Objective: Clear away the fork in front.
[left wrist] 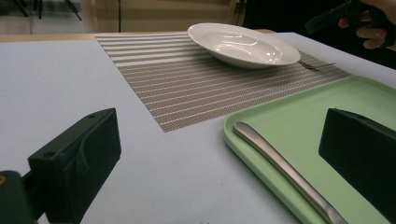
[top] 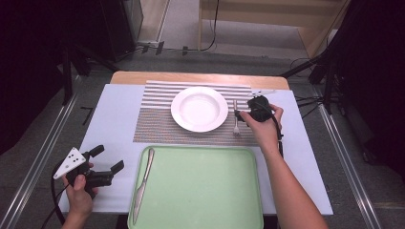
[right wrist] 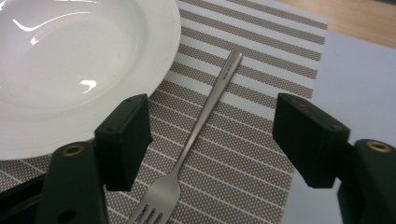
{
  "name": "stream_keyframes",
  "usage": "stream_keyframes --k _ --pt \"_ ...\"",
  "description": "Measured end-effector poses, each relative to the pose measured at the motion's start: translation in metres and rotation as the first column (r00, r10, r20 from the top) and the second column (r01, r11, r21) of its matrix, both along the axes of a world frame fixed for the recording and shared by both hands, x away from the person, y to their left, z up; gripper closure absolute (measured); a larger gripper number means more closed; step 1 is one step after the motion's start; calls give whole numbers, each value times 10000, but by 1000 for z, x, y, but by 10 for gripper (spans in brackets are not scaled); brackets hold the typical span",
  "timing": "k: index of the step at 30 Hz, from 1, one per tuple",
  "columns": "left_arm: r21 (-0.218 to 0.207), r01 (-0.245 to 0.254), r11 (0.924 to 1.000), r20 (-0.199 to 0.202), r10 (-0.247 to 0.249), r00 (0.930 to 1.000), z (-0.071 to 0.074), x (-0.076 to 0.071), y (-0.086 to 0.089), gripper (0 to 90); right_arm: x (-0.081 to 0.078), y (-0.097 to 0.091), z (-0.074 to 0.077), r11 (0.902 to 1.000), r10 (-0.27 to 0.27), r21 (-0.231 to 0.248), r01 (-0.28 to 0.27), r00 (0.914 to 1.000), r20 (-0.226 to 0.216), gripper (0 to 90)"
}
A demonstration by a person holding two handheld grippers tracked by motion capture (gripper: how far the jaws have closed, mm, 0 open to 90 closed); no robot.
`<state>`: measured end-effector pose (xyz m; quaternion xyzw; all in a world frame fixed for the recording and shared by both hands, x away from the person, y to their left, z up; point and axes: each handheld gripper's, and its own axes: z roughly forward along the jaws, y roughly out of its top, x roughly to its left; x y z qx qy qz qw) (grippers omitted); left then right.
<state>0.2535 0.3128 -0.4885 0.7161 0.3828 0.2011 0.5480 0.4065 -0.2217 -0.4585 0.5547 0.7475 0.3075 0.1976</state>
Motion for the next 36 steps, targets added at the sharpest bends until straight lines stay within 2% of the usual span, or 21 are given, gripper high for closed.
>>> stream_keyframes --k 5,13,15,18,21,24,27,28,30,34,36 --pt "11 8 10000 25 -8 10000 0 0 0 0 7 7 -6 9990 -416 -195 412 9989 -222 475" --pt "78 53 10000 97 -54 9999 0 0 -2 0 21 12 -16 9982 -577 -224 560 9949 -829 567" --pt "167 64 9998 61 -65 10000 0 -1 -2 0 24 15 -19 9984 -554 -151 540 9924 -1103 607" --pt "199 54 9998 64 -56 10000 0 -1 -2 0 28 19 -22 9973 -683 -343 644 9893 -1292 627" --pt "183 71 9998 83 -72 9999 0 -1 -3 0 32 20 -26 9950 -1001 -156 989 9791 -1772 648" --pt "175 94 9998 106 -96 9999 0 -1 -3 0 36 20 -30 9933 -1158 -187 1145 9715 -2070 669" --pt "196 133 9997 109 -135 9998 0 0 -3 0 39 21 -34 9928 -1193 -355 1144 9706 -2091 688" --pt "193 140 9997 107 -142 9998 0 0 -3 0 39 22 -35 9926 -1208 -363 1156 9677 -2213 693" --pt "209 168 9996 111 -171 9998 0 0 -3 0 41 24 -37 9913 -1294 -523 1209 9683 -2137 709" --pt "239 163 9996 101 -165 9998 0 0 -4 0 40 34 -36 9835 -1527 -1277 1281 9664 -2066 710" --pt "264 168 9995 117 -171 9998 0 -1 -4 0 42 32 -35 9849 -1545 -1118 1319 9615 -2272 734"
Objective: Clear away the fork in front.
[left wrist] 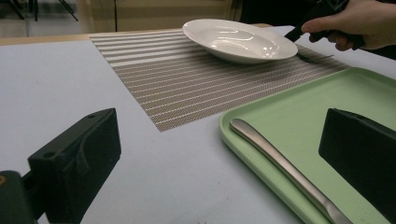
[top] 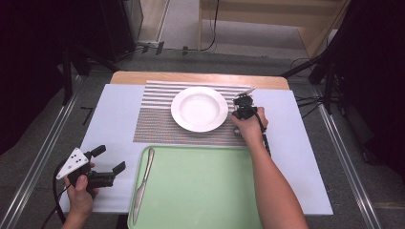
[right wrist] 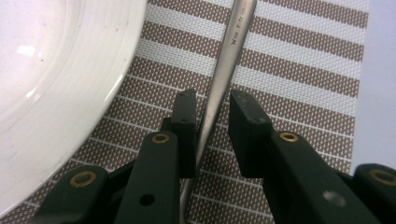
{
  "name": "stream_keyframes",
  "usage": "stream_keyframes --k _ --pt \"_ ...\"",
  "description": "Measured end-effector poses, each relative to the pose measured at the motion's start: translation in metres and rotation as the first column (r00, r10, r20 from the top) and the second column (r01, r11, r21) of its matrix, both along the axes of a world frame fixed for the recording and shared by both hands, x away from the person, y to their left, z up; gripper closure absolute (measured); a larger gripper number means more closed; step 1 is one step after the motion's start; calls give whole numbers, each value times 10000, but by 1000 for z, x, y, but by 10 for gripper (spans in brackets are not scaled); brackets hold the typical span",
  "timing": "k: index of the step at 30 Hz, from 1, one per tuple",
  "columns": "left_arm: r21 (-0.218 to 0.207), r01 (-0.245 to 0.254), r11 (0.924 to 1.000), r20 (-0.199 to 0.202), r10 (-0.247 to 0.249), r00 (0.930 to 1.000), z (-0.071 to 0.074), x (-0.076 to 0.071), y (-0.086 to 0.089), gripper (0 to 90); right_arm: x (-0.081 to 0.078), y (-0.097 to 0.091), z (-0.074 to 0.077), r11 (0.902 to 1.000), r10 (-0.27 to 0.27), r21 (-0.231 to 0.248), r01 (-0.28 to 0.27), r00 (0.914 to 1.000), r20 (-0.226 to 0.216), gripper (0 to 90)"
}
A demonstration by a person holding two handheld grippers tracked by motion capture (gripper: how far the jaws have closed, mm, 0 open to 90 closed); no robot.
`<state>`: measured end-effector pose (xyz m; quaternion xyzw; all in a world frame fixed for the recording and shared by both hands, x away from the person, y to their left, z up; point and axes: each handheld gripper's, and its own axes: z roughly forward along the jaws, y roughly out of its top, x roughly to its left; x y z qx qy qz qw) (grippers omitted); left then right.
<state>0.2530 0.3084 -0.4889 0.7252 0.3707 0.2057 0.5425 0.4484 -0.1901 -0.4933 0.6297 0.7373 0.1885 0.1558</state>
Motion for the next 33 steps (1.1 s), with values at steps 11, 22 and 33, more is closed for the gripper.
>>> stream_keyframes --k 11,22,33 --pt "18 45 10000 0 -45 10000 0 0 1 0 0 1 1 9997 86 -236 -87 9999 -60 813" --pt "-54 33 10000 -16 -33 10000 0 1 1 0 -3 -7 5 9993 107 367 -114 9998 177 870" --pt "-13 14 10000 -30 -14 10000 0 0 0 0 -4 -5 1 9996 277 35 -277 9995 -151 866"
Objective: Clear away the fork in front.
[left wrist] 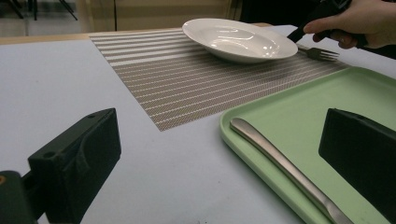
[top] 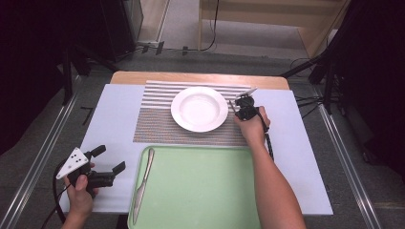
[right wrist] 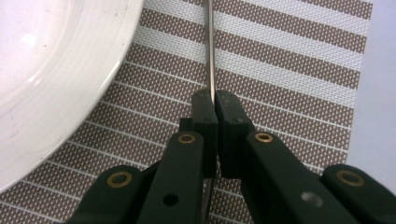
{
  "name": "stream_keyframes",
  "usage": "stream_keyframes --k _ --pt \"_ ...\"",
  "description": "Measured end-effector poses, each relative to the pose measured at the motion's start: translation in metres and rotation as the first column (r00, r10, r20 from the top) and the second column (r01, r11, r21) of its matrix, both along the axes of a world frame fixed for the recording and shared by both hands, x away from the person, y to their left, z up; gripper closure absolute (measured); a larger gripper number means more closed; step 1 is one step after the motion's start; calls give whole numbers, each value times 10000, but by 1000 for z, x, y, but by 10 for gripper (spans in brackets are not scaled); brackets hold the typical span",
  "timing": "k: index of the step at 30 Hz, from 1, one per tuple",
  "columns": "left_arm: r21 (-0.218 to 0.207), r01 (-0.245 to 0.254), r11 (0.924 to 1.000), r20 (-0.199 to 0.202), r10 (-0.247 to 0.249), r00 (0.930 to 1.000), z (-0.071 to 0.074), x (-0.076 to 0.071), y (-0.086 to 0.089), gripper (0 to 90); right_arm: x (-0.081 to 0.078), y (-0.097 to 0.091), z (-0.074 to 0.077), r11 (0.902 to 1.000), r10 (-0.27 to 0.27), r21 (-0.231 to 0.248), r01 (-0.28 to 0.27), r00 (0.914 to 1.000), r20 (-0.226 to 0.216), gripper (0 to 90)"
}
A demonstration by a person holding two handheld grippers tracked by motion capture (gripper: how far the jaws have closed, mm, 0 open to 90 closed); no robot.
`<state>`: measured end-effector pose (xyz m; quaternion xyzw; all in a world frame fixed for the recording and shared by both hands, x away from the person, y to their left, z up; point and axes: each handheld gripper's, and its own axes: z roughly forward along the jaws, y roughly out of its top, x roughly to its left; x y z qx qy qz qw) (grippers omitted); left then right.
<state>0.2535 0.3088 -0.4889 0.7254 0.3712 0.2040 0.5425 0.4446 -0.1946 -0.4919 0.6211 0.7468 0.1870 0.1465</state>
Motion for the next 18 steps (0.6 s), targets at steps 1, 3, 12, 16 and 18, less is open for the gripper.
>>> stream_keyframes --k 1,3,12,16,18 --pt "5 1 10000 7 -1 10000 0 0 0 0 -1 -1 0 9999 -32 118 31 10000 54 867" --pt "37 20 10000 8 -20 10000 0 0 1 0 -2 -3 -1 9995 -56 311 51 9999 160 868" --pt "58 51 10000 29 -51 10000 0 0 -1 0 -17 -17 2 9933 -386 1136 234 9904 1329 868" --pt "34 20 10000 41 -20 10000 0 0 -1 0 -25 -23 8 9880 -428 1534 157 9836 1752 868" --pt "47 4 10000 37 -4 10000 0 0 -2 0 -29 -25 10 9855 -456 1691 129 9806 1908 868"
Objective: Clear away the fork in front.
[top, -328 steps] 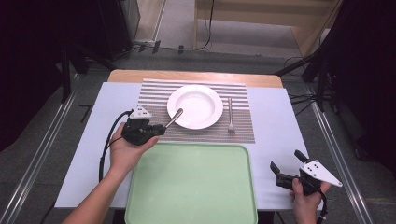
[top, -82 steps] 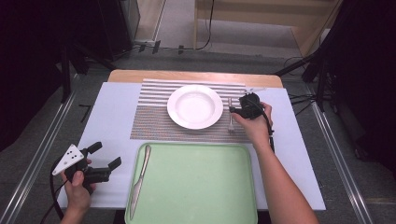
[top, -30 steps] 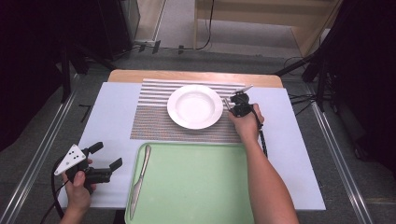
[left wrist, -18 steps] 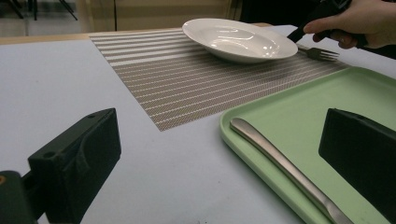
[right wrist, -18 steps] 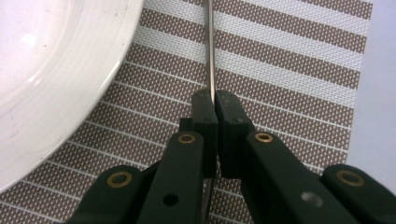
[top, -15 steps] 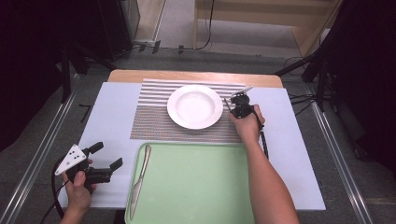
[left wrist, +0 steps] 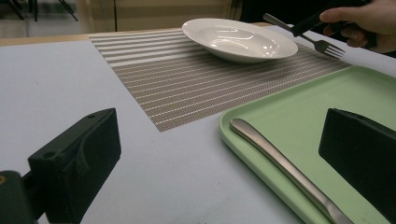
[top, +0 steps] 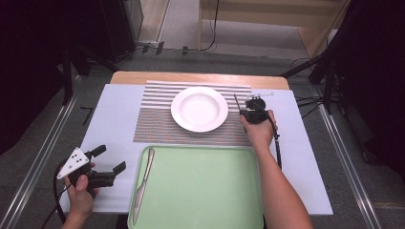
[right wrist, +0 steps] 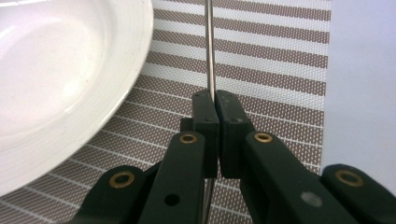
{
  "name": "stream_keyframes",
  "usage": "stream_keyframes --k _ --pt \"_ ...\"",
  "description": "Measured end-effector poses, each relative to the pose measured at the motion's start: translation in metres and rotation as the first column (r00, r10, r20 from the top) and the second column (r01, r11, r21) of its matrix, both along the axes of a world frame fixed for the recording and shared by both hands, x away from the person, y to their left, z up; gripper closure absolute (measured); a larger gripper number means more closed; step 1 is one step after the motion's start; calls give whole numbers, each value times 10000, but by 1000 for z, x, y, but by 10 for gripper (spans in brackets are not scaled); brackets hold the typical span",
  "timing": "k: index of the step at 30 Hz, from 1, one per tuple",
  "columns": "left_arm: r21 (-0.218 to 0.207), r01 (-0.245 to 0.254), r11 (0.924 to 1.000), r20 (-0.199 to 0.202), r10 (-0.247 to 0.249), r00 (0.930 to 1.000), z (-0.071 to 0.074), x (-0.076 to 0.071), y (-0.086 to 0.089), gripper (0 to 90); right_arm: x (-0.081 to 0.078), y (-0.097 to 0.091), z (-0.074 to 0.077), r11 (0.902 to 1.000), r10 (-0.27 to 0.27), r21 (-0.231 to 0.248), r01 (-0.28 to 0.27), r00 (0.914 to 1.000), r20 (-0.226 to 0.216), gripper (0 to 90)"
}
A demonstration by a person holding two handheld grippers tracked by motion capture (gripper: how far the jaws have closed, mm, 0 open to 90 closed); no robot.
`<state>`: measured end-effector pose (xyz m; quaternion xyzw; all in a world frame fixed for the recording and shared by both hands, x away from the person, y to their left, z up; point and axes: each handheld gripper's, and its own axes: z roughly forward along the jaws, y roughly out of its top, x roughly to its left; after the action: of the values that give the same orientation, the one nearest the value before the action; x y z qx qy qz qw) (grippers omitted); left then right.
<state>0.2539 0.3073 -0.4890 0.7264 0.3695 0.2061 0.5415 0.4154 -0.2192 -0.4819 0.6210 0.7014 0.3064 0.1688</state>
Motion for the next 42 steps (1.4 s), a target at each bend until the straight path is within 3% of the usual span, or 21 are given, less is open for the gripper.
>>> stream_keyframes --k 13,22,29,37,42 --pt "83 -7 10000 68 6 10000 0 -1 0 0 -34 -14 9 9979 250 570 -308 9948 991 867" --pt "126 -7 9999 73 6 10000 2 0 -1 0 -57 -17 13 9943 453 879 -611 9840 1723 868" --pt "-125 -41 9999 -10 41 10000 4 2 2 0 -75 -16 16 9901 688 1048 -935 9734 2184 867" --pt "260 -123 9996 141 120 9998 8 2 -5 0 -98 -18 20 9866 845 1116 -1186 9586 2718 868" --pt "364 174 9992 126 -179 9998 11 3 -14 0 -114 -20 23 9829 928 1239 -1362 9477 3055 867"
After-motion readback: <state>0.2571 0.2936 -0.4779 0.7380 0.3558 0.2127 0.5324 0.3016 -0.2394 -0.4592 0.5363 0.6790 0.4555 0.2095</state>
